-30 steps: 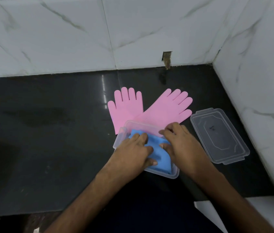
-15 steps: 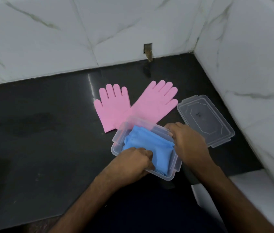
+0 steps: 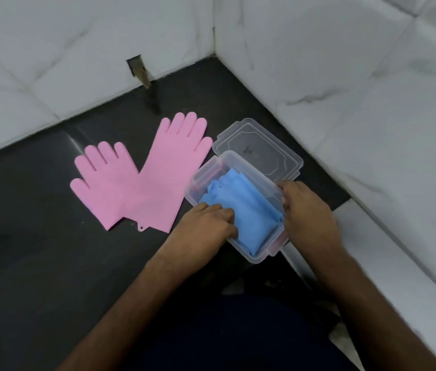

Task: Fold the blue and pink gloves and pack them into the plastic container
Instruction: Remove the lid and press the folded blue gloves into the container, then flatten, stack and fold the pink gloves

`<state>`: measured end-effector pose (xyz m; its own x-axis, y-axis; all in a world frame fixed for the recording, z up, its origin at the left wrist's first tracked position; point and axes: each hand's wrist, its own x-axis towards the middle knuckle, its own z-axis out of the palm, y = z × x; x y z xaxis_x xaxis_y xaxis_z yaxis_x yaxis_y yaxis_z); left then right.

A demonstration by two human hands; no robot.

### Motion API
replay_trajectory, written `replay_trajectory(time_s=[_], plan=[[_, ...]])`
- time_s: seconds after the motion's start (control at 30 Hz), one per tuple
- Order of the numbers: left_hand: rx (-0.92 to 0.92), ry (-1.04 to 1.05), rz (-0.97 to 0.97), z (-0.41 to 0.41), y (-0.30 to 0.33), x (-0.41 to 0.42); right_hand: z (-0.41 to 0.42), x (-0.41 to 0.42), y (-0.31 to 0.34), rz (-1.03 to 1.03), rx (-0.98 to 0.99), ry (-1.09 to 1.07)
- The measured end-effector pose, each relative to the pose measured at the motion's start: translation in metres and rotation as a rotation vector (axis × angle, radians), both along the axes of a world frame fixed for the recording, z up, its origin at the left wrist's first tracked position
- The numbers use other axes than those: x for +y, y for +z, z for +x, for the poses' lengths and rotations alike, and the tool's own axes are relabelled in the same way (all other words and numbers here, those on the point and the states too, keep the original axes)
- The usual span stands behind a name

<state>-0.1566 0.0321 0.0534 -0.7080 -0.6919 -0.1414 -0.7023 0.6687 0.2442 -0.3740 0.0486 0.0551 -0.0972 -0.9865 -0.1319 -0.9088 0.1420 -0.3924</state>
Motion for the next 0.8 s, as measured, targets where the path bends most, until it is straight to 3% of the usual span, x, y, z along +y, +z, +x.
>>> replay_trajectory(time_s=[0.4, 0.63, 0.8], plan=[[0.057, 0.149, -0.055, 0.022, 0.008, -0.013, 0.028, -0.009, 0.008, -0.130, 0.166, 0.063], [0.155, 0.426, -0.134, 0.057, 0.019, 0.005, 0.094, -0.021, 0.022, -0.145, 0.120, 0.318], [0.130, 0.647, -0.146, 0.090, 0.017, 0.021, 0.133, -0.030, 0.022, -0.164, 0.105, 0.498]])
